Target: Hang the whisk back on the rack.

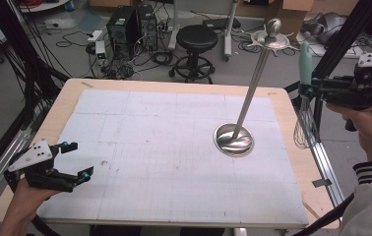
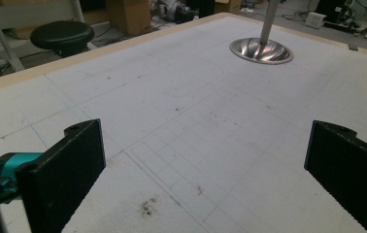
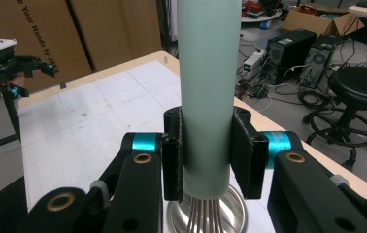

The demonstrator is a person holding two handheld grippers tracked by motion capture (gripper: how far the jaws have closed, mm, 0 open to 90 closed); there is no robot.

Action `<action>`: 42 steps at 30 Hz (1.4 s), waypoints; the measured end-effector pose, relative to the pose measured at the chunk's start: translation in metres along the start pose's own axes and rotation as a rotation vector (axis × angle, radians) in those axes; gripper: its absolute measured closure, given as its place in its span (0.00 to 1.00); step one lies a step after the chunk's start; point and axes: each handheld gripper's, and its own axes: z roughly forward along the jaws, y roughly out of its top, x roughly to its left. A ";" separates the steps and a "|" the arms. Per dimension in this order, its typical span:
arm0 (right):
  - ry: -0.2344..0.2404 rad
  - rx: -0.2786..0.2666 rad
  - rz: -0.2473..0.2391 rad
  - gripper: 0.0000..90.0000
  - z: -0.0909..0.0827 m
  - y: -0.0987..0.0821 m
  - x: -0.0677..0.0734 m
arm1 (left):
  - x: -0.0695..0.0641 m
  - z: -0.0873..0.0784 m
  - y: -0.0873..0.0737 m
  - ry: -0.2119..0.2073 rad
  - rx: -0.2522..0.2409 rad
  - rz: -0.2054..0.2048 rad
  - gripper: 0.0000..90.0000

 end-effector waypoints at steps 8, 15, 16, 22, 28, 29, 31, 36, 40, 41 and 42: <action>0.010 0.008 0.005 0.77 0.004 0.000 -0.004 | -0.001 0.002 0.000 -0.003 0.009 0.003 0.02; 0.023 0.013 0.006 0.77 0.011 -0.001 -0.006 | -0.001 0.003 0.000 -0.006 0.011 0.000 0.02; 0.023 0.012 0.005 0.77 0.012 -0.001 -0.006 | -0.001 0.003 0.000 -0.006 0.012 0.000 0.02; 0.037 0.008 0.012 0.77 0.019 -0.003 -0.007 | -0.001 0.002 0.000 -0.007 0.010 0.003 0.02; 0.040 0.005 0.007 0.77 0.025 -0.004 -0.007 | -0.002 0.002 0.000 -0.010 0.012 0.003 0.02; 0.042 0.006 0.011 0.77 0.026 -0.004 -0.007 | -0.002 0.002 0.000 -0.010 0.011 0.002 0.02; 0.044 0.005 0.011 0.77 0.028 -0.004 -0.007 | -0.002 0.002 0.000 -0.012 0.012 0.005 0.02; 0.042 0.012 0.010 0.77 0.033 -0.004 -0.006 | -0.002 0.002 0.000 -0.011 0.010 0.002 0.02; 0.039 0.012 0.006 0.77 0.038 -0.003 -0.006 | -0.002 0.002 0.000 -0.012 0.009 0.003 0.02; 0.039 0.015 0.005 0.77 0.038 -0.003 -0.006 | -0.002 0.002 0.000 -0.012 0.009 0.002 0.02; 0.040 0.014 0.005 0.77 0.039 -0.003 -0.006 | -0.002 0.002 0.000 -0.014 0.010 0.004 0.02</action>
